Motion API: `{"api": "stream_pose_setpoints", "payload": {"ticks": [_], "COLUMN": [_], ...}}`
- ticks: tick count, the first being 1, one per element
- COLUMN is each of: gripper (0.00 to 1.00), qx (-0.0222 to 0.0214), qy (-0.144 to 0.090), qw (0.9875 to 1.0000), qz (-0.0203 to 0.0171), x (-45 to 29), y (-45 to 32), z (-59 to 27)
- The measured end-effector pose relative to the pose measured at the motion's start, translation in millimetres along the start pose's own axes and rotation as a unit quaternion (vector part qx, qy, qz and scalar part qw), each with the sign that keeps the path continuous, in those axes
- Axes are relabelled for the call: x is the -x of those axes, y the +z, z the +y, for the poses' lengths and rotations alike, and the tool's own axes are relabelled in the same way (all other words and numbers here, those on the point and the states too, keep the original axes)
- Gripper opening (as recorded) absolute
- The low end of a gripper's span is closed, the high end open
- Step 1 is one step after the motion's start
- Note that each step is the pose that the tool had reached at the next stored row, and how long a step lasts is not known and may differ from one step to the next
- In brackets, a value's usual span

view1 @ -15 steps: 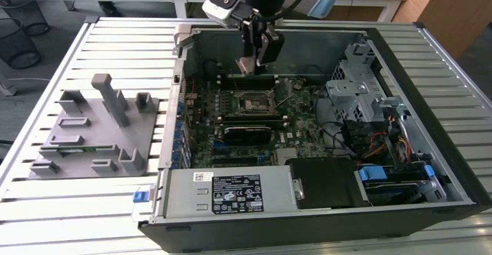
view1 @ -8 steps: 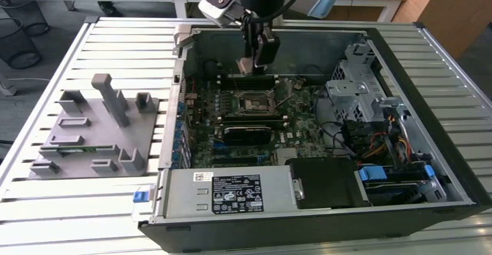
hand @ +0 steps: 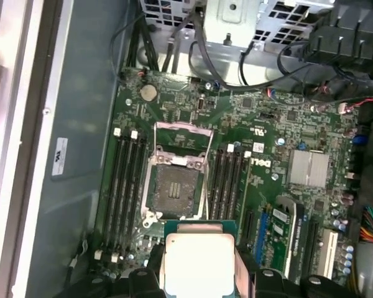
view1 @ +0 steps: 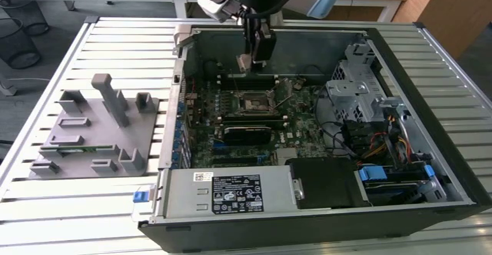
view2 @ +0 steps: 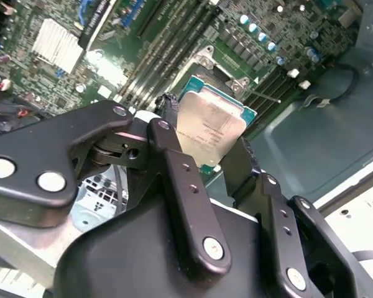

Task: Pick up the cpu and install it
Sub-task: 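Place the cpu into insertion slot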

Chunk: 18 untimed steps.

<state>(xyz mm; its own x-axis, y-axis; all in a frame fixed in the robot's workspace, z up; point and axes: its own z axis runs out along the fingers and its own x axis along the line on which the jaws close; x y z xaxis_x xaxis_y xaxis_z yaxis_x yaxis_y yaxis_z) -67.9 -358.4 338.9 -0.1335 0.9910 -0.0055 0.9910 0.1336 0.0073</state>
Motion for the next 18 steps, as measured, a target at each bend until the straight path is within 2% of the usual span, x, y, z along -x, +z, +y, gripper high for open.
{"api": "stream_pose_setpoints", "payload": {"ticks": [2,8,18], "gripper": [0.53,0.53,0.53], "qx": [0.0,-0.0003,-0.0002], "qy": [0.005,0.04,0.044], "qw": [1.0,0.9992,0.999], "qz": [0.0,-0.0004,-0.0003], "x": [-1.7,-2.6,-9.8], "y": [1.7,6.3,19.3], "z": [0.9,1.6,5.2]}}
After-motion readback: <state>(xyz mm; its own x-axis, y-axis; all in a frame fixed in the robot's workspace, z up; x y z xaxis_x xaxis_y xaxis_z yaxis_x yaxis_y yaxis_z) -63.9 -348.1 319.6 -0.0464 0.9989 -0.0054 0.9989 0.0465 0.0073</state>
